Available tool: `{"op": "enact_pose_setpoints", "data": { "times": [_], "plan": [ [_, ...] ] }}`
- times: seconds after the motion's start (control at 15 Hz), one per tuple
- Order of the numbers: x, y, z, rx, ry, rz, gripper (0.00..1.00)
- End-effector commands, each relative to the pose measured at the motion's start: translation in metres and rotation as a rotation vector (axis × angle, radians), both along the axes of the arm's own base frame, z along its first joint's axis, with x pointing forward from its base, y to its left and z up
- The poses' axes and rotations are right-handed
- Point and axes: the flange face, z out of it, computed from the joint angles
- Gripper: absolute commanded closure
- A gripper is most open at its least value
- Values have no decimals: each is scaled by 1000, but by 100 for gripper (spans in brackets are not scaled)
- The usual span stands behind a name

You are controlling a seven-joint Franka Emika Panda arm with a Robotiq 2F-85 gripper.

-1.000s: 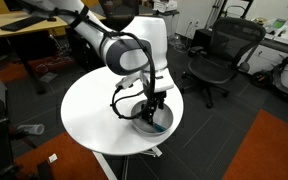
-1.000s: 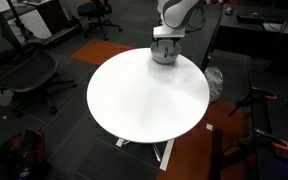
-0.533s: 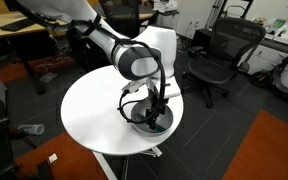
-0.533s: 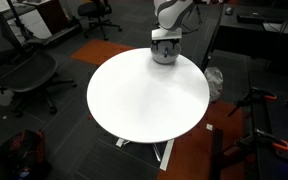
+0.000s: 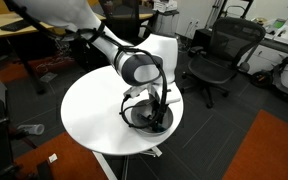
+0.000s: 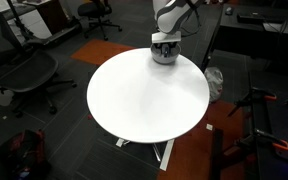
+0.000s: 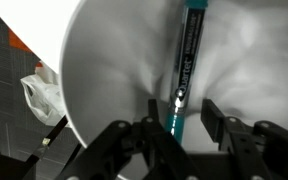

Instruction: Remove the marker from the mug cup and place it on the table

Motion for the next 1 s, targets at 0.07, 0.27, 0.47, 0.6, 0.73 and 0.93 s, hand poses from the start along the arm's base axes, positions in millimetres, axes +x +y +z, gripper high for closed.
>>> {"op": "enact_pose_setpoints", "data": {
  "times": [0.07,0.27,0.47,0.6,0.73,0.93],
  "plan": [
    [4,-1,2,27,11,7,88],
    [2,3,8,13,0,5,97],
    [-3,9,17,-11,-16,7,95],
    [-4,13,26,-28,-28,4,95],
    [-6,15,37,-47,-46,2,95],
    [-15,22,57,-68,-82,16,95]
  ]
}}
